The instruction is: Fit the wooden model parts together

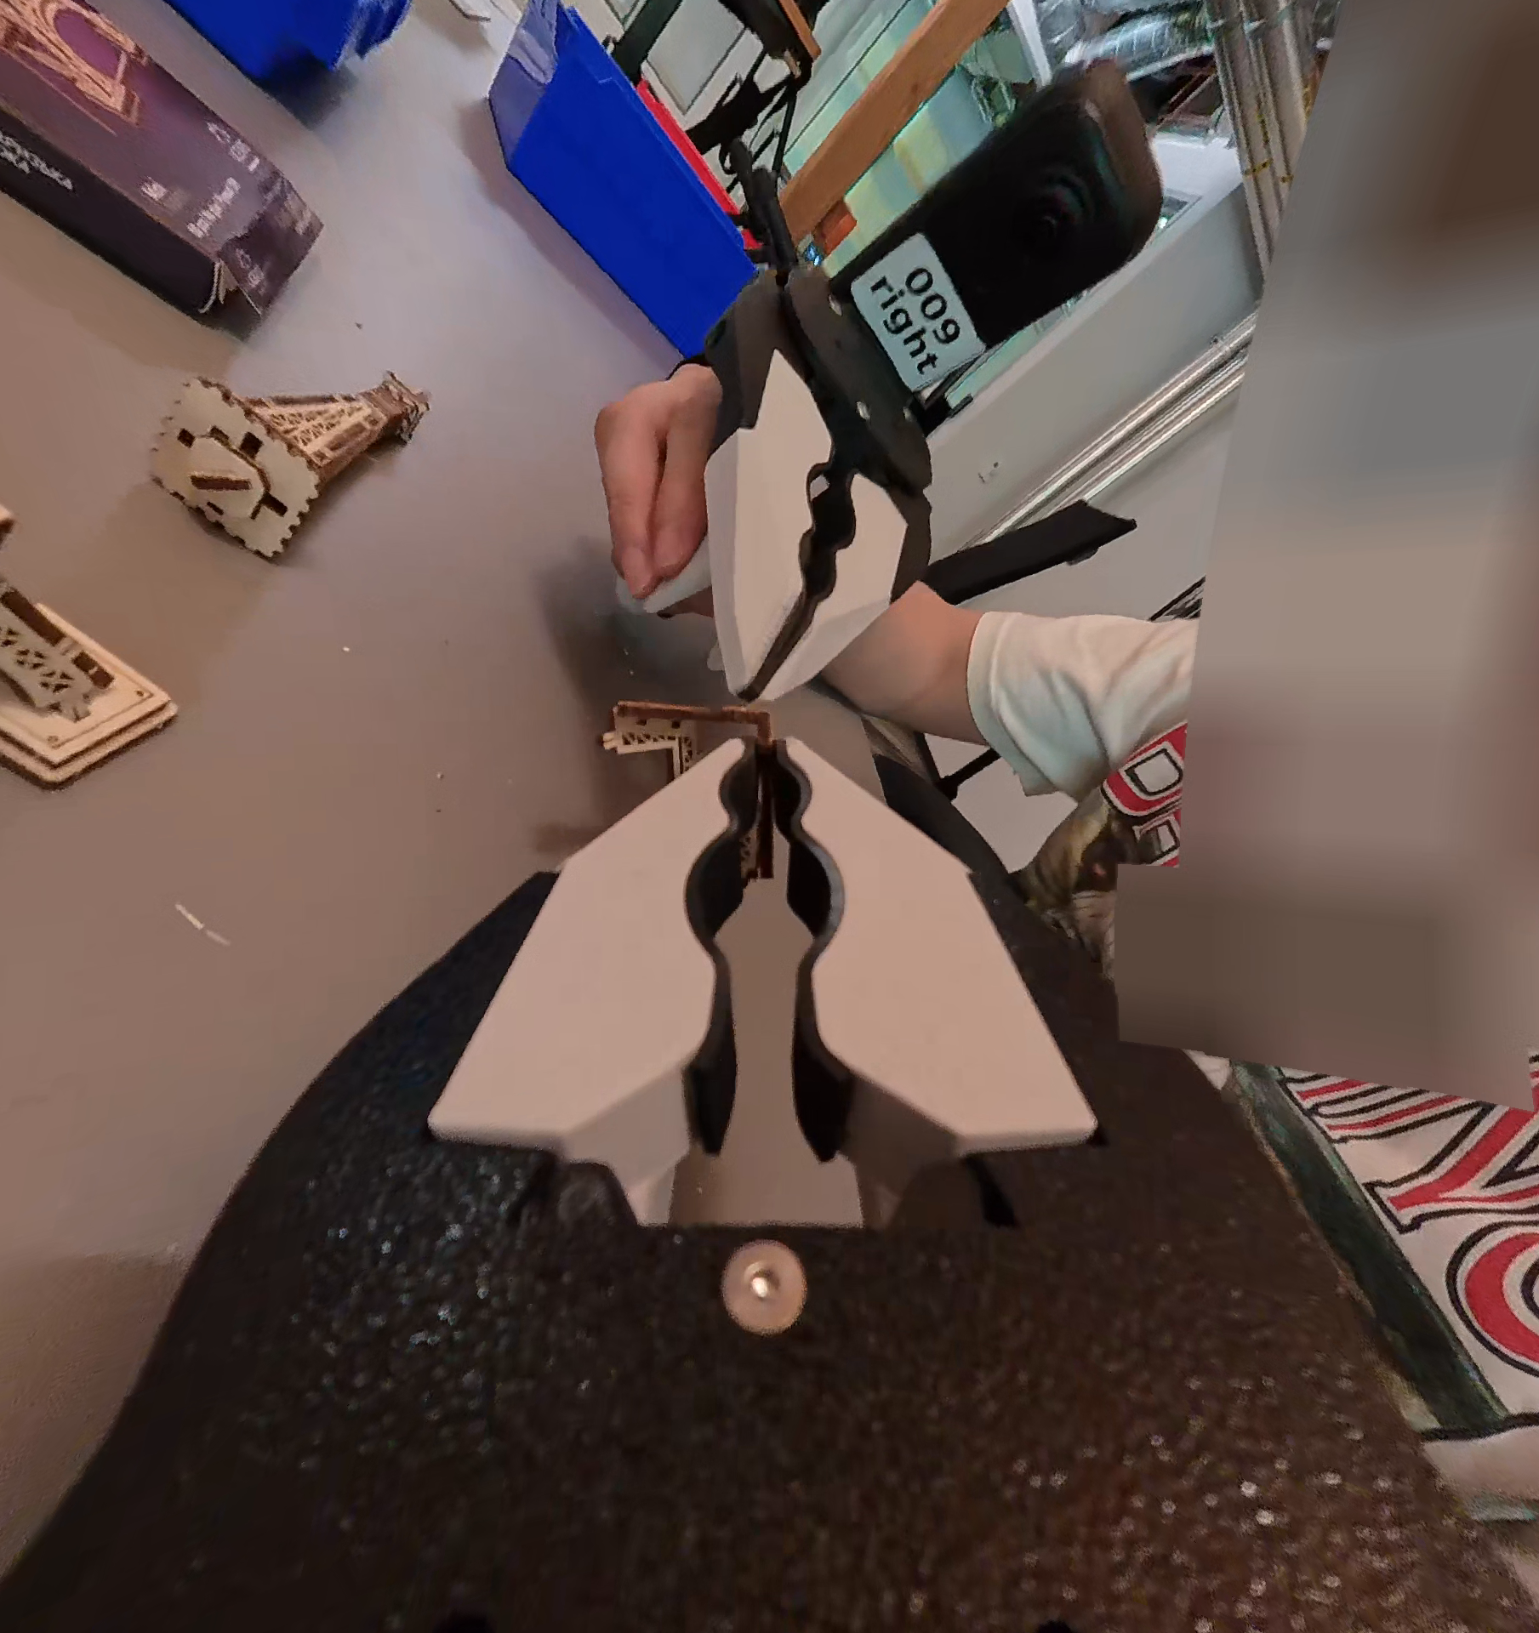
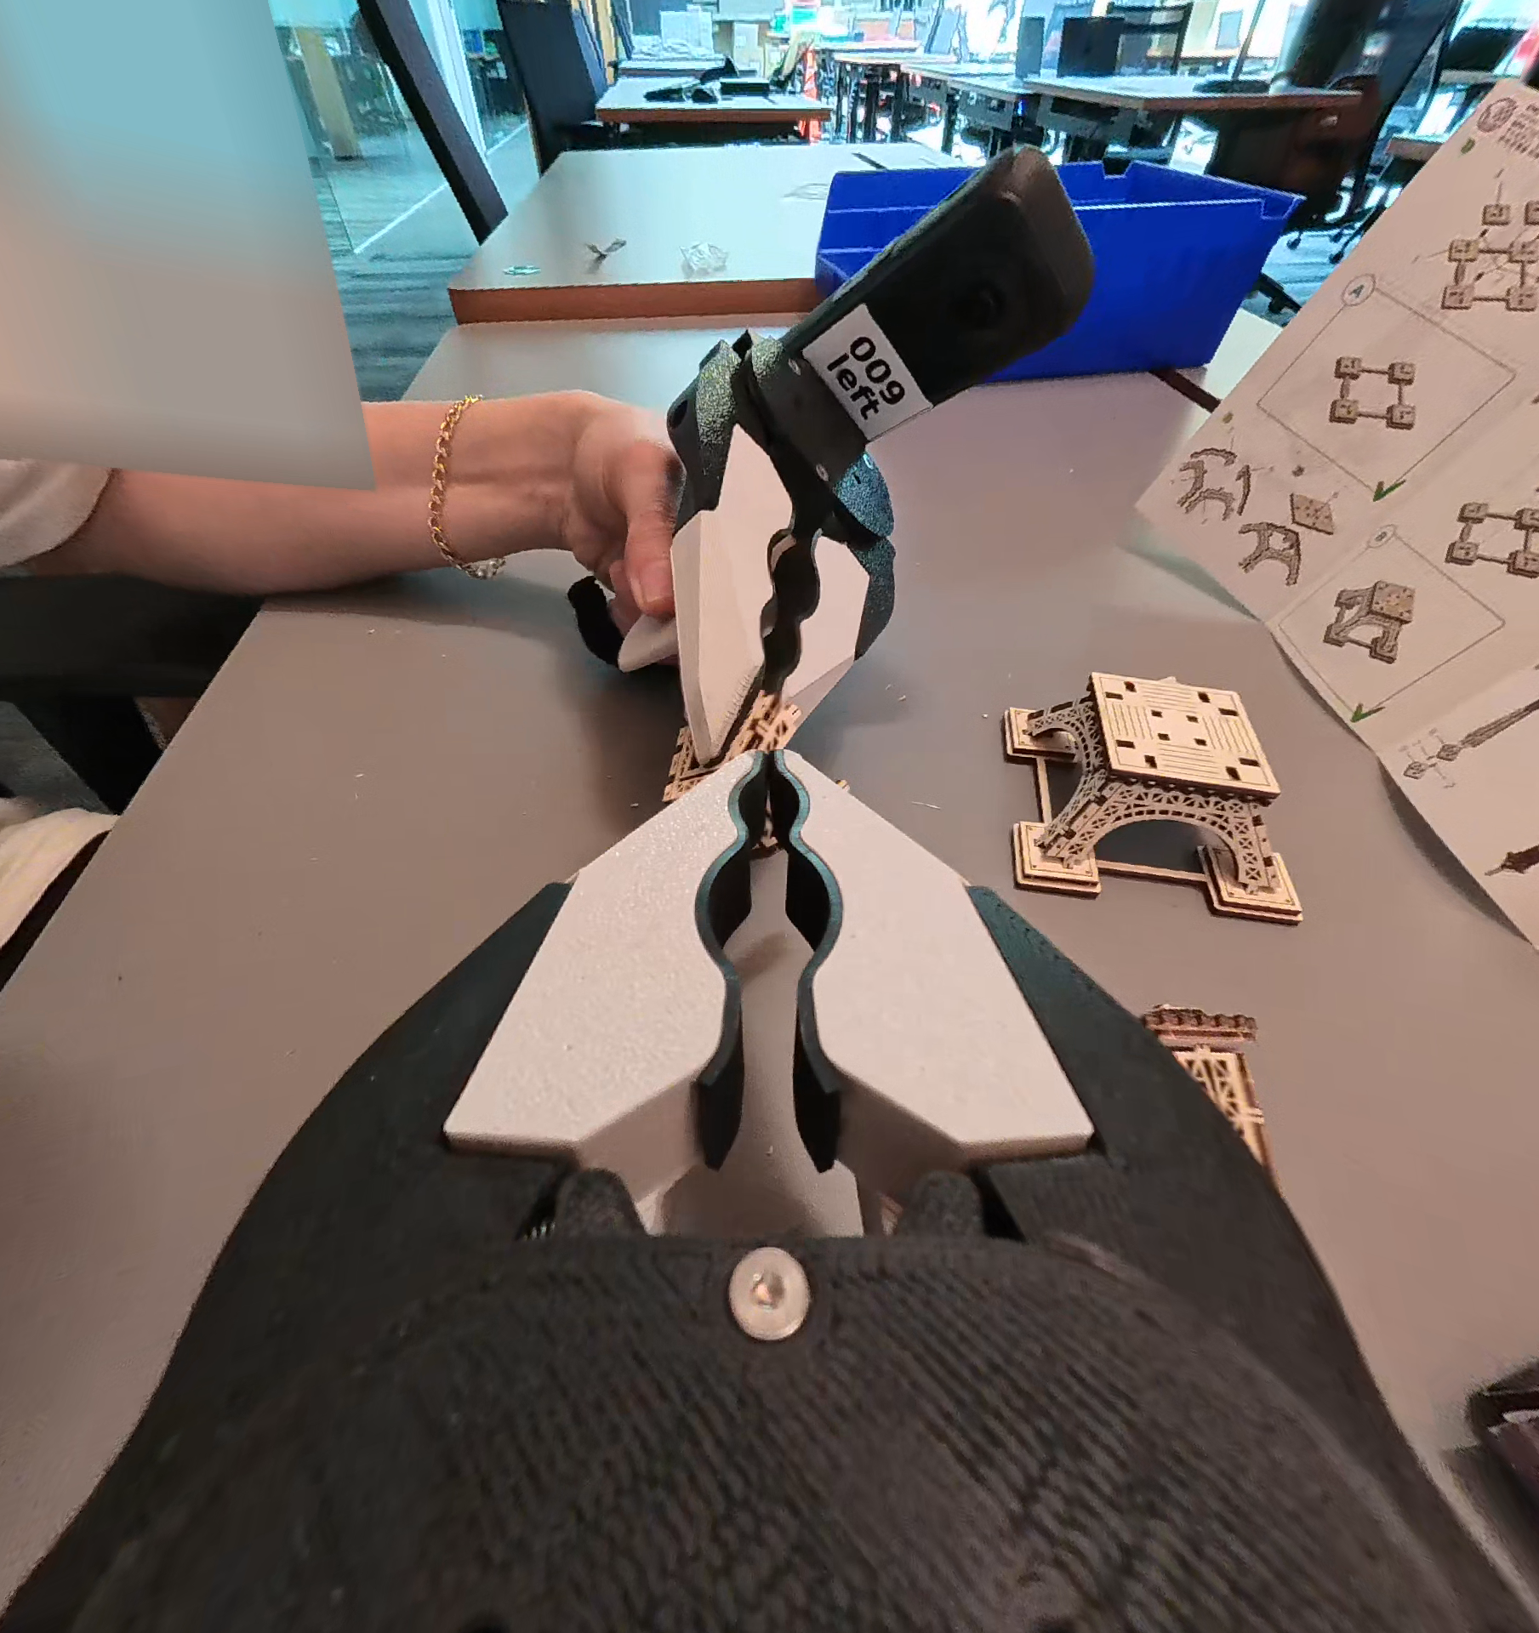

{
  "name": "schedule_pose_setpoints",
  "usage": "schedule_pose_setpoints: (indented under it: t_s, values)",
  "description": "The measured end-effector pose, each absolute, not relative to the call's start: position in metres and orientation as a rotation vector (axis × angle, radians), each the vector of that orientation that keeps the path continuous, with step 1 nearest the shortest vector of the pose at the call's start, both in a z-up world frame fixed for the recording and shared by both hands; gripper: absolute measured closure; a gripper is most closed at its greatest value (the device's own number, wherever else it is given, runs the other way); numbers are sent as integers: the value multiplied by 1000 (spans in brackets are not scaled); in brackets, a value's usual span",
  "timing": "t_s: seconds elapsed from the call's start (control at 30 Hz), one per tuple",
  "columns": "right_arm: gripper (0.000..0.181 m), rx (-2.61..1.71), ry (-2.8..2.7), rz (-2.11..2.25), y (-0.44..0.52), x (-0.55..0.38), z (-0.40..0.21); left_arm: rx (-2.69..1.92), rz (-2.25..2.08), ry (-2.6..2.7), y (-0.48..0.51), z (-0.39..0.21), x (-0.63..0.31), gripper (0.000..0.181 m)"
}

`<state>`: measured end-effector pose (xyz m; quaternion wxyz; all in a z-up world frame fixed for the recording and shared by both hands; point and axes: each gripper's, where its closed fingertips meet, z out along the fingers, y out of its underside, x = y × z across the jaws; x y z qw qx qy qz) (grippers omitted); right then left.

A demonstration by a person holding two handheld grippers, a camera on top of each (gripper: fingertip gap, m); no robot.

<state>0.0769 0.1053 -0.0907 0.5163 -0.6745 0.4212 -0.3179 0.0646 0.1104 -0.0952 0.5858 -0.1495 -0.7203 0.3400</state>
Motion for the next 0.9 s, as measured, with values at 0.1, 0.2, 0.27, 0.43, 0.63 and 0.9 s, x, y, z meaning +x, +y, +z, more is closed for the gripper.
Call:
schedule_pose_setpoints:
  t_s: [0.1, 0.2, 0.27, 0.43, 0.63, 0.9]
  values:
    - [181, -1633, 974, -821, 101, 75, -85, -295, 811, -1644, 107, -90, 71, 181]
    - [179, -1665, 906, -985, 96, 75, -79, -246, 821, -1624, 105, -87, 76, 181]
    - [167, -1709, 839, -1119, 97, 76, -75, -216, 839, -1603, 102, -84, 78, 181]
    - [164, -1797, 746, -1328, 102, 78, -70, -196, 870, -1578, 101, -77, 79, 181]
    - [149, -1744, 776, -1348, 102, 81, -67, -167, 910, -1547, 98, -68, 79, 181]
    - [154, -1746, 748, -1395, 107, 82, -65, -164, 945, -1551, 97, -63, 75, 181]
